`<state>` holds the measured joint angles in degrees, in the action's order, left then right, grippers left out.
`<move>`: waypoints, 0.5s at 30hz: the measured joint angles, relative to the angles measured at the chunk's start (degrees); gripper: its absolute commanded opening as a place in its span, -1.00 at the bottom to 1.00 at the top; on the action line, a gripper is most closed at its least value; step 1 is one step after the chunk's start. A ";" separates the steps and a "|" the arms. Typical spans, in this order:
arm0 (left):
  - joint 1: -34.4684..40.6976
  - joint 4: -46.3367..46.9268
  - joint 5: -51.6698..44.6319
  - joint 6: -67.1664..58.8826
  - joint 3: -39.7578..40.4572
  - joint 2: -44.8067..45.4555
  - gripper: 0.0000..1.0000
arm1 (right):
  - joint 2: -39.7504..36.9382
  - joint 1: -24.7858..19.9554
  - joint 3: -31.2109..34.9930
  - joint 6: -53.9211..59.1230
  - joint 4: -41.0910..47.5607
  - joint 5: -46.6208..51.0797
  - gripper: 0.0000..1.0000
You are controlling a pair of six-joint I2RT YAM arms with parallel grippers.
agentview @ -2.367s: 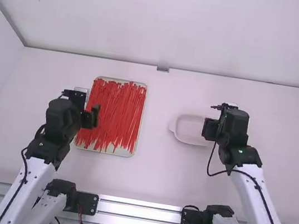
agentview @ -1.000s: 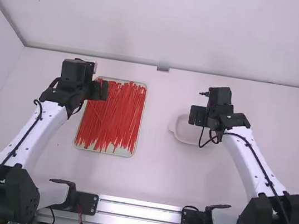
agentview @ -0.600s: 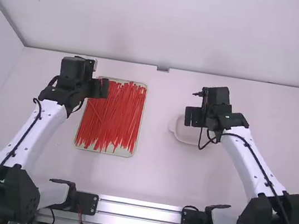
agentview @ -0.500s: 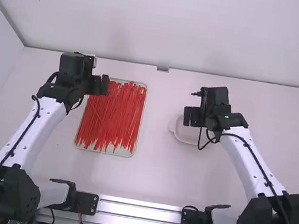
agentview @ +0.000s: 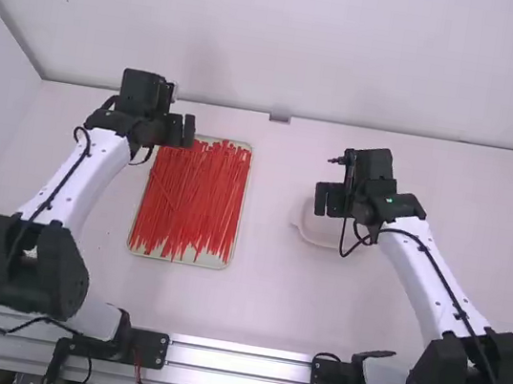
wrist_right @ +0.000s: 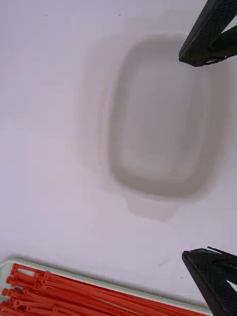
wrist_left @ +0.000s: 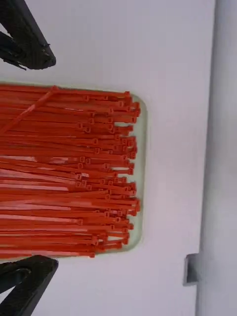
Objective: Fasten the cable tie
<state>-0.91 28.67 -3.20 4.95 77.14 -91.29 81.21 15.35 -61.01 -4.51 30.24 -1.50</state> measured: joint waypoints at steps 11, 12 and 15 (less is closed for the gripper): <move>0.00 3.54 -2.21 -1.11 8.17 -11.58 0.98 | 0.00 0.02 0.00 -0.02 -0.04 0.00 0.97; 0.00 3.65 -2.29 -1.14 8.44 -11.82 0.98 | 0.00 0.02 0.00 -0.07 -0.02 -0.04 0.97; -0.02 3.43 -2.71 -1.36 10.21 -13.88 1.00 | 0.00 0.00 0.00 -0.04 -0.07 -0.15 0.97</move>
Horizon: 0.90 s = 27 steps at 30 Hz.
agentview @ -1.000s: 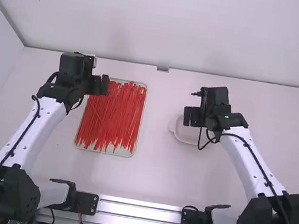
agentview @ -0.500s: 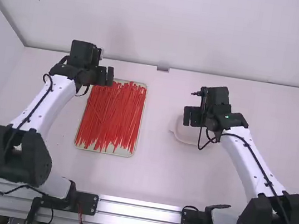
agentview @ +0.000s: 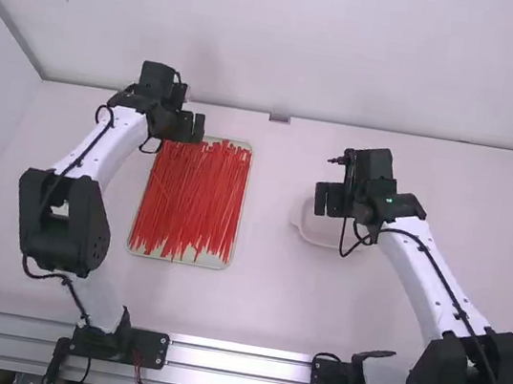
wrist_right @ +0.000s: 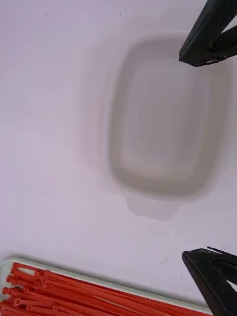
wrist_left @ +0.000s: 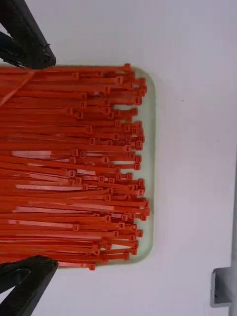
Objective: Fasten the cable tie
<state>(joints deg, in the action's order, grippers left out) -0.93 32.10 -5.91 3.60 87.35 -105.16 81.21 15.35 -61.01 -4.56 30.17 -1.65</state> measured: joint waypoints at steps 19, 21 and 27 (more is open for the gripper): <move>0.00 -3.80 -0.09 -0.17 0.20 -8.04 0.86 | 0.00 0.02 0.00 0.11 1.16 0.07 0.97; 0.02 -4.24 -0.07 -0.15 0.20 -9.03 0.86 | 0.00 0.02 0.00 0.07 1.33 -0.15 0.96; 0.00 -6.38 -0.07 -0.15 0.20 -10.51 0.85 | 0.00 0.02 -0.02 -0.07 1.40 -0.96 0.96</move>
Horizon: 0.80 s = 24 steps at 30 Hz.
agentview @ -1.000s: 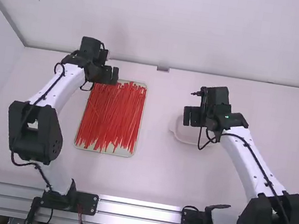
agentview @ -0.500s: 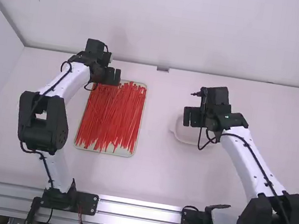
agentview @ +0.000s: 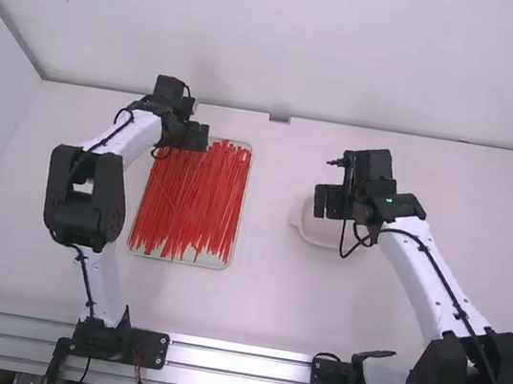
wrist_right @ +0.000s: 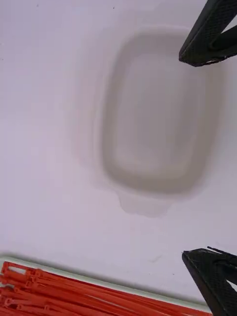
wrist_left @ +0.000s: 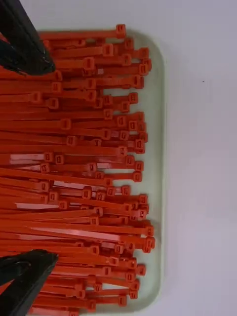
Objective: Fasten the cable tie
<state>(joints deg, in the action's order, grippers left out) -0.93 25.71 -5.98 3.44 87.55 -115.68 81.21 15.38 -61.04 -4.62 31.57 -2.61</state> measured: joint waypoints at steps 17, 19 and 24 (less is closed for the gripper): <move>0.02 -4.00 -0.48 1.36 0.00 -5.73 0.60 | 0.00 0.00 0.02 0.20 0.00 -0.28 0.96; 0.02 -4.46 -1.09 1.53 0.00 -6.58 0.54 | 0.00 0.00 0.02 0.04 0.00 -0.22 0.96; 0.02 -4.85 -1.36 1.77 0.00 -7.28 0.43 | 0.00 -0.02 0.02 0.11 0.00 -0.28 0.97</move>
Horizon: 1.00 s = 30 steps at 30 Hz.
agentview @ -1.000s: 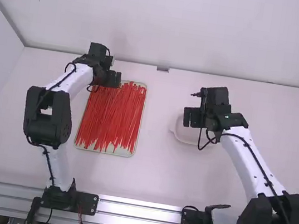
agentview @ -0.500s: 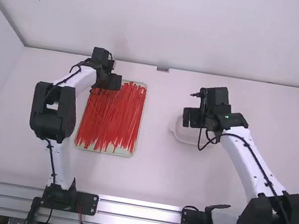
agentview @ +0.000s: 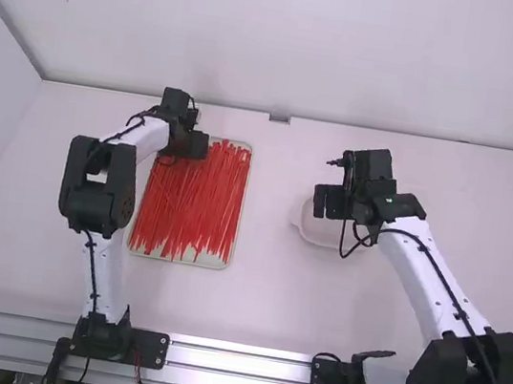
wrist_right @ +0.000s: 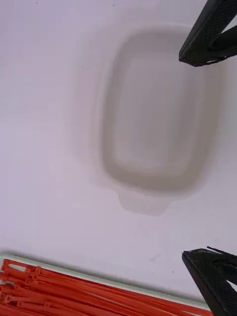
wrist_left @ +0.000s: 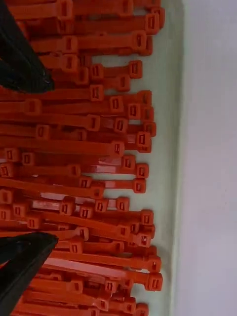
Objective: Fasten the cable tie
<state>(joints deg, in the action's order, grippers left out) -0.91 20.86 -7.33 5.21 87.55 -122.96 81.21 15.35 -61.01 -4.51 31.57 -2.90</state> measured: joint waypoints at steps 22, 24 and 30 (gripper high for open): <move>0.00 -2.25 -0.17 1.53 0.07 -1.42 -0.16 | 0.00 0.02 0.00 0.04 0.07 0.04 0.97; 0.00 -2.29 -0.17 1.53 0.07 -2.29 -0.16 | 0.00 0.02 0.00 0.07 0.09 0.04 0.96; 0.00 -2.27 0.76 1.53 0.09 -2.73 -0.18 | 0.00 0.02 0.00 0.04 0.11 -0.07 0.96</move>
<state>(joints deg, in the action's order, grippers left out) -0.91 18.59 -6.57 6.74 87.64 -125.69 81.21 15.38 -61.01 -4.47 31.68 -2.96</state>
